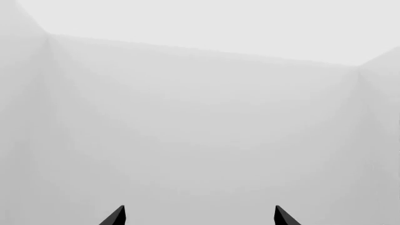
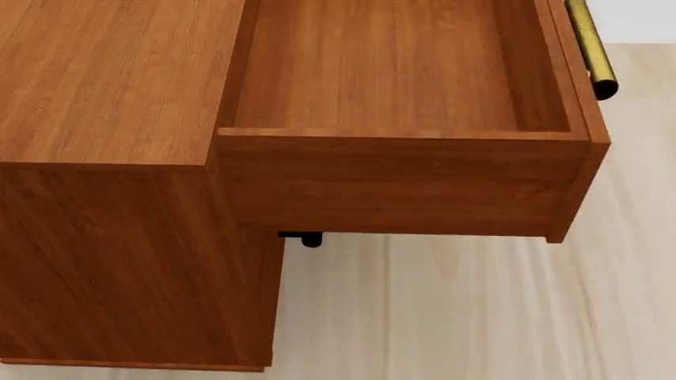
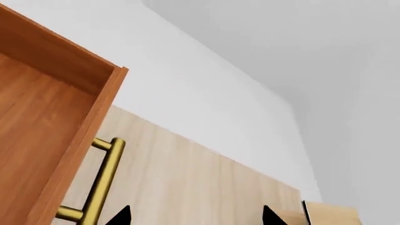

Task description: Close the bottom drawer of the cabinet and open the top drawer.

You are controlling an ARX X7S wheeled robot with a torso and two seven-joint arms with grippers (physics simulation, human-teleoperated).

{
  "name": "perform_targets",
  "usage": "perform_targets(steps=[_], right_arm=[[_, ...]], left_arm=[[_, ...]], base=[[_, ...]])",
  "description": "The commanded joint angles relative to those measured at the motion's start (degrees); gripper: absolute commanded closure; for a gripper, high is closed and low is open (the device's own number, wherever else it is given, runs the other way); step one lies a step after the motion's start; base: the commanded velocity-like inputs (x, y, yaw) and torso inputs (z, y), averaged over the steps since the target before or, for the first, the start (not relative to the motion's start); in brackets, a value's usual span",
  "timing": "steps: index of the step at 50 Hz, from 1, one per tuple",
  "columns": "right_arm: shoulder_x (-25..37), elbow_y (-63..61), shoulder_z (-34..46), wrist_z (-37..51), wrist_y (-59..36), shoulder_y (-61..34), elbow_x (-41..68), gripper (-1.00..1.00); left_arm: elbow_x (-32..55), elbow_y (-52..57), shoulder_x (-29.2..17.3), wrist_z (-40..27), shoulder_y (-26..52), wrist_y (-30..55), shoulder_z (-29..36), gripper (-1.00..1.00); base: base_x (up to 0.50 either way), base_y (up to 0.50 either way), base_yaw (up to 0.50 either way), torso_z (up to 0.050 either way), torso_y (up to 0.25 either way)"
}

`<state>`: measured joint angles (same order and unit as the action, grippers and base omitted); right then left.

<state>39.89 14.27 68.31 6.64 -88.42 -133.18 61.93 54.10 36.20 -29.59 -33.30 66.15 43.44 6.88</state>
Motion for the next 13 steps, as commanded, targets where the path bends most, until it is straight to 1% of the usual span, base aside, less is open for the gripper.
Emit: perform_targets(steps=[1,3,4,5,13], right_arm=[[8.83,-6.41,-6.62,18.25,-1.54,-1.79,17.09,-1.00],[10.37,-7.11,-8.21,23.25,-1.50,-1.75,21.60,-1.00],[10.62,-7.37,-8.28,24.16,-1.50,-1.76,22.66,-1.00],[11.71,-7.73,-9.86,27.76,-1.39,-1.67,25.23,-1.00],[15.90,-9.82,-14.63,42.63,-1.55,-1.79,39.10,-1.00]], left_arm=[[0.69,0.30,-0.28,-0.28,0.86,0.70,0.33,-1.00],[0.86,0.38,-0.33,-0.33,1.07,0.88,0.41,-1.00],[0.88,0.38,-0.34,-0.34,1.13,0.90,0.45,-1.00],[1.03,0.40,-0.36,-0.42,1.35,1.02,0.42,-1.00],[1.46,0.45,-0.99,-0.42,1.61,1.22,0.09,-1.00]], base=[[0.00,0.00,0.00,0.000,0.000],[0.00,0.00,0.00,0.000,0.000],[0.00,0.00,0.00,0.000,0.000],[0.00,0.00,0.00,0.000,0.000],[0.00,0.00,0.00,0.000,0.000]])
